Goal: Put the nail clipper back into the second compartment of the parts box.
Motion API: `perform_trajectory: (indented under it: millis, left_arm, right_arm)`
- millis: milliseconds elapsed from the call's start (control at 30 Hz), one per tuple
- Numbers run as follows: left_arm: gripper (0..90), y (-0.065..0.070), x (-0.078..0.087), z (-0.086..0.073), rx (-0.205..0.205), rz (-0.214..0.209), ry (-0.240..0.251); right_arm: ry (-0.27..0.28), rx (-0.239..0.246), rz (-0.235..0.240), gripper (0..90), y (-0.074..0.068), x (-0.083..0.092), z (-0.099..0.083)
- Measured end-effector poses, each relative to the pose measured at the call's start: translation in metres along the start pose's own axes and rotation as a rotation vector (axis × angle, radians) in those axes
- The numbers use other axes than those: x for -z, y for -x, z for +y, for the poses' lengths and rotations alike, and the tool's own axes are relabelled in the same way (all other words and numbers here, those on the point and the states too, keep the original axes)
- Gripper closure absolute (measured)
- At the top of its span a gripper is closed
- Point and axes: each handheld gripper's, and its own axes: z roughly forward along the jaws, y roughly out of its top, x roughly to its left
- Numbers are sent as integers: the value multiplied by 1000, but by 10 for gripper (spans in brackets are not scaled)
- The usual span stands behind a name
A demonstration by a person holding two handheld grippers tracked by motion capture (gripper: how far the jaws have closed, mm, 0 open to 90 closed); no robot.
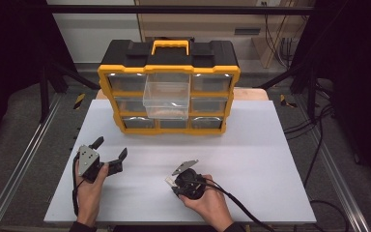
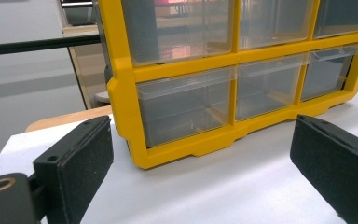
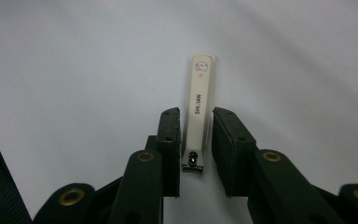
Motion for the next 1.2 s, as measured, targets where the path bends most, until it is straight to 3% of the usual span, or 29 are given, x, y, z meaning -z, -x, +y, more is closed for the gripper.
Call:
perform_trajectory:
  millis: [233, 600, 933, 1200]
  left_arm:
    - [53, 1, -1, 0, -1, -5, -4]
    - [53, 1, -1, -1, 0, -8, -6]
    - [53, -1, -1, -1, 6, -4, -6]
    - [52, -1, -1, -1, 6, -5, -9]
  right_arm:
    - [0, -15, -7, 761, -1, -1, -1]
    - [13, 8, -2, 777, 2, -2, 0]
    - [40, 20, -60, 779, 29, 14, 9]
    - [57, -16, -101, 779, 59, 31, 12]
